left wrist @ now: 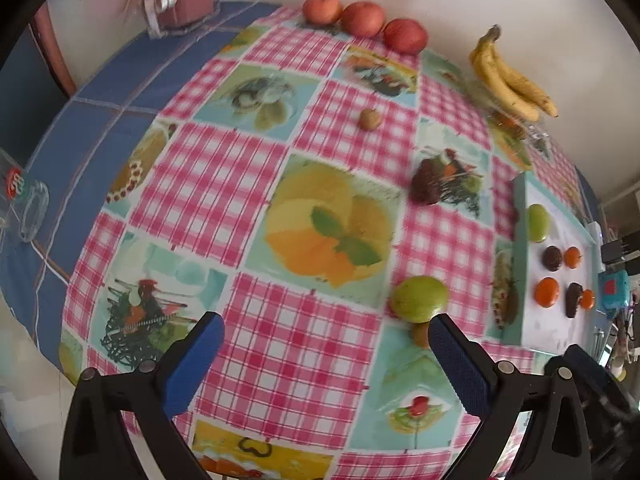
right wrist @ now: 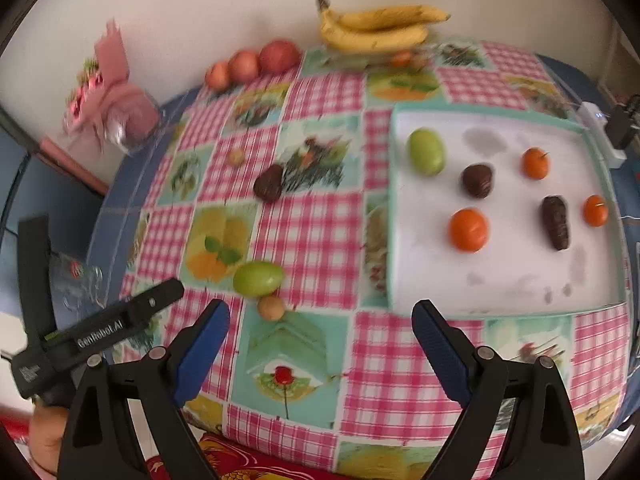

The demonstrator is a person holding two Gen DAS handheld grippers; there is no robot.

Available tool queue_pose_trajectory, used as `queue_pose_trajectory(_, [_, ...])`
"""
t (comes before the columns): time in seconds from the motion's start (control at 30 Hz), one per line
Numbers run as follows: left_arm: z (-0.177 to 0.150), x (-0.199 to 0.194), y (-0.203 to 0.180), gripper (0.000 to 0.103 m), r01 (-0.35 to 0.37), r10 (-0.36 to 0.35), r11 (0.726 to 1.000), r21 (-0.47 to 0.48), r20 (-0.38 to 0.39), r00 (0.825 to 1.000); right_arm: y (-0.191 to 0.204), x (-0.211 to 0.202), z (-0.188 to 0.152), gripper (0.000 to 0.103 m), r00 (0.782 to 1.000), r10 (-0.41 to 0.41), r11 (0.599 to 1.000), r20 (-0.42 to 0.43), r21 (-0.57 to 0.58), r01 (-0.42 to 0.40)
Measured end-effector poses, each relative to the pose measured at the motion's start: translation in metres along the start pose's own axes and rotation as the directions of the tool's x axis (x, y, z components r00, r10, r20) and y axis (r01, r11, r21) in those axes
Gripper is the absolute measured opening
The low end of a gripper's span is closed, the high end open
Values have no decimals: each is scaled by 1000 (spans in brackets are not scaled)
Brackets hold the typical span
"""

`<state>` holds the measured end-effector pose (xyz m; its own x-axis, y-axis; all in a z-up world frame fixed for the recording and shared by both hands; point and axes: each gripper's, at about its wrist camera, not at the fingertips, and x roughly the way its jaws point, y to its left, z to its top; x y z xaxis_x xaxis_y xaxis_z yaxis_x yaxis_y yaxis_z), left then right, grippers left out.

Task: Organize fruits
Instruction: 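Grasp a small brown round fruit with the right tool while the left tool grasps a green mango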

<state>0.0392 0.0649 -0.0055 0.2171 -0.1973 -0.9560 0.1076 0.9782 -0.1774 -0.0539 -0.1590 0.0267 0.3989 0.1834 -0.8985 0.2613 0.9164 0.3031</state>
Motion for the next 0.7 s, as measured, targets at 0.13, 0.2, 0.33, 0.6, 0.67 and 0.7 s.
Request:
queue_pose_trajectory(0.13, [1, 14, 12, 103, 33, -35, 999, -33, -49, 998, 23, 25, -7, 92, 998, -17, 997, -55, -71, 13])
queue_pose_trajectory(0.2, [1, 20, 16, 103, 32, -35, 999, -40, -63, 997, 31, 37, -9, 92, 996, -26, 995, -83, -94, 19])
queue_pose_trajectory(0.33, [3, 28, 26, 103, 32, -37, 997, -63, -74, 997, 42, 60, -12, 89, 990, -49, 990, -134, -136, 31])
queue_pose_trajectory(0.6, [14, 34, 29, 103, 29, -33, 998, -56, -77, 996, 49, 82, -9, 63, 981, -65, 984, -185, -176, 32])
queue_pose_trajectory(0.67, [16, 34, 28, 103, 31, -36, 998, -56, -76, 996, 52, 86, -8, 62, 979, -61, 983, -193, -183, 25])
queue_pose_trajectory(0.7, [18, 35, 27, 103, 32, -36, 998, -56, -77, 996, 53, 87, -7, 61, 979, -57, 982, -195, -187, 20])
